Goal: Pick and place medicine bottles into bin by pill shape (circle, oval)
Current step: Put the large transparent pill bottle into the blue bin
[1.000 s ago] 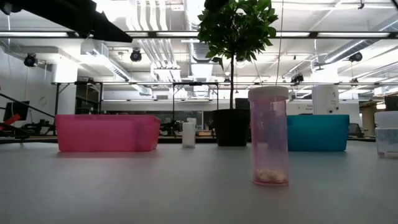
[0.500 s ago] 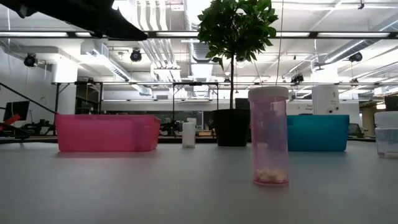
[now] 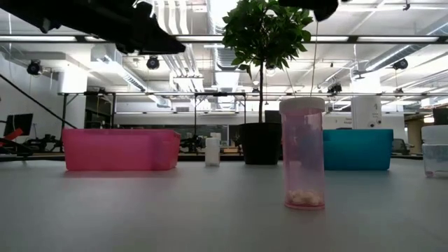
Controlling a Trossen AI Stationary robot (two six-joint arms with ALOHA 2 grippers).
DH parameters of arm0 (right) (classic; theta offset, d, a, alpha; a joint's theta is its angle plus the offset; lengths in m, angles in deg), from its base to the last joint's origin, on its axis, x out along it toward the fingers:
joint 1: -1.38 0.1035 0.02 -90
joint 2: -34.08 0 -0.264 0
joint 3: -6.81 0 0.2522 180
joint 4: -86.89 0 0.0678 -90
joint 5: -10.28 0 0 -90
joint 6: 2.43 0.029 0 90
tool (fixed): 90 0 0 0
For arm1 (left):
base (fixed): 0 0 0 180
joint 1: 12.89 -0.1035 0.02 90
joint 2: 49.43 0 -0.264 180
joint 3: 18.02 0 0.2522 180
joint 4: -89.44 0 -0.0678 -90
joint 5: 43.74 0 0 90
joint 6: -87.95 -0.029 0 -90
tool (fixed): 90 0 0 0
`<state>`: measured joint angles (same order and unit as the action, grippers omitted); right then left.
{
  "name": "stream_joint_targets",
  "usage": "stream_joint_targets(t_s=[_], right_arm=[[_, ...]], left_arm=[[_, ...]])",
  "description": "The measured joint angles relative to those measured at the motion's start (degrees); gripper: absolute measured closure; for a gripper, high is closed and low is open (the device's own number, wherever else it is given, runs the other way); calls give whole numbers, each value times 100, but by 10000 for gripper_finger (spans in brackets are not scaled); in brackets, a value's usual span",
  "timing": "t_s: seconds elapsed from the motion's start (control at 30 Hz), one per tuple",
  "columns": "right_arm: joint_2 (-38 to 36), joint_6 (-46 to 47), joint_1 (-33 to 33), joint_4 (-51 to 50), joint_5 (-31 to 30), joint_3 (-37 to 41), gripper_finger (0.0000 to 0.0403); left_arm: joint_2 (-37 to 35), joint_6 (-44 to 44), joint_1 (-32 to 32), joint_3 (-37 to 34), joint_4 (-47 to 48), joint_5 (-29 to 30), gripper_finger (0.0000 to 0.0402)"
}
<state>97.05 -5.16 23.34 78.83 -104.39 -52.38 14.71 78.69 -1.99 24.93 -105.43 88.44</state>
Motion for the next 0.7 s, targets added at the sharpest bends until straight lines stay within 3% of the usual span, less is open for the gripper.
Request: stream_joint_targets(t_s=[0.1, 0.47, 0.7], right_arm=[[-240, -301, -312, 552, 341, 483, 253], [-1374, -914, -840, 1588, 509, 1867, 266], [-2049, -1087, -965, 2043, 839, 2529, 271]], left_arm=[[278, 2, 0, 0, -353, 0, 223], [1124, 301, -44, 32, -1347, 1, 223], [1622, 848, -324, 375, -1330, -4, 223]])
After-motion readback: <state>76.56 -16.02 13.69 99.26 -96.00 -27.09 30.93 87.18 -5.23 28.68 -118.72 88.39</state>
